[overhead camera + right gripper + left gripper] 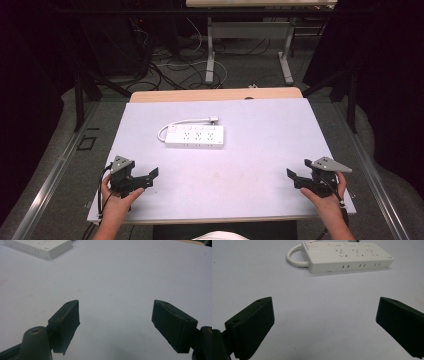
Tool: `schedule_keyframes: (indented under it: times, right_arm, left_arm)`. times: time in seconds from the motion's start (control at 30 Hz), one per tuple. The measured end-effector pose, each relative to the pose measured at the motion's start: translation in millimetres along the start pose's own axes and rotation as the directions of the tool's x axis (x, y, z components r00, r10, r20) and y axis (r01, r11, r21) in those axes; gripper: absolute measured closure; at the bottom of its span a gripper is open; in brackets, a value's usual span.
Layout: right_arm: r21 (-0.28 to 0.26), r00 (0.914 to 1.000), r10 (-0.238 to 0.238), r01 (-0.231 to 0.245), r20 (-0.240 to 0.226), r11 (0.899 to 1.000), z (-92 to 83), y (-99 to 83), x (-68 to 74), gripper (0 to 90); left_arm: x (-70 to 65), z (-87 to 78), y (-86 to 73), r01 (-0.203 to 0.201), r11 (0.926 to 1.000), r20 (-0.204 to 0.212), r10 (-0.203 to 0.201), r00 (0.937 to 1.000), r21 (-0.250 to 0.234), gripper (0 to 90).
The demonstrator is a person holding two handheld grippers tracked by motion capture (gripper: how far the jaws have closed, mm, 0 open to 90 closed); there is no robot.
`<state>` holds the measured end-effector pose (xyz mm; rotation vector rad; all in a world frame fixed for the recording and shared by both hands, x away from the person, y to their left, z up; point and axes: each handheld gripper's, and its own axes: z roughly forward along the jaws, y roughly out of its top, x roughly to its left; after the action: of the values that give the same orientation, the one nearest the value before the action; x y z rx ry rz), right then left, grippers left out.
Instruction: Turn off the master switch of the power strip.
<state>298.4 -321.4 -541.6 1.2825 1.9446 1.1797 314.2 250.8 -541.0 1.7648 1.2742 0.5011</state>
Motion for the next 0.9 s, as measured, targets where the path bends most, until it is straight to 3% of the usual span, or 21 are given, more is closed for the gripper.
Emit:
schedule_keyframes:
  times: [0.07, 0.13, 0.17, 0.43, 0.47, 0.5, 0.53, 0.9]
  right_arm:
    - [0.008, 0.9999, 0.012, -0.012, 0.005, 1.000, -0.8, -1.2, 0.5, 20.6]
    - [0.014, 1.0000, -0.001, 0.001, 0.005, 1.000, -1.1, -3.9, 0.7, 20.6]
    - [0.012, 0.9994, -0.030, 0.030, 0.015, 0.999, -0.1, -6.7, 0.2, 20.3]
    - [0.020, 0.9996, -0.026, 0.026, -0.007, 0.999, -0.4, -9.5, -1.5, 20.1]
    - [0.048, 0.9996, -0.029, 0.029, -0.005, 0.998, -2.7, -9.1, -1.6, 20.1]
    - [0.027, 0.9999, -0.009, 0.009, -0.006, 1.000, -1.2, -10.5, 0.0, 20.1]
    - [0.016, 0.9998, -0.022, 0.022, 0.000, 1.000, -0.5, -11.4, -0.8, 20.1]
    - [0.026, 0.9998, -0.010, 0.011, -0.019, 1.000, -3.4, -13.4, 0.6, 20.1]
  left_arm:
    - [-0.9, 0.7, 0.4, -0.008, 1.0000, -0.006, 0.008, 0.9999, -0.001, 2.4]
    - [-1.2, 0.8, 0.4, -0.010, 1.0000, -0.003, 0.010, 0.9999, 0.000, 3.0]
    - [-1.4, 0.9, 0.2, -0.012, 0.9999, -0.005, 0.012, 0.9999, 0.000, 3.2]
    - [-2.3, -1.6, -0.2, -0.019, 0.9998, -0.017, 0.019, 0.9997, 0.011, 4.9]
    - [-2.2, -2.0, 0.0, -0.022, 0.9997, -0.021, 0.022, 0.9995, 0.011, 5.5]
    - [-2.2, -2.1, 0.1, -0.021, 0.9997, -0.026, 0.021, 0.9994, 0.008, 6.2]
    - [-2.0, -2.7, 0.6, -0.023, 0.9997, -0.027, 0.023, 0.9994, 0.011, 7.1]
    - [-3.1, -6.2, 13.6, -0.023, 0.9997, -0.046, 0.024, 0.9986, 0.012, 14.0]
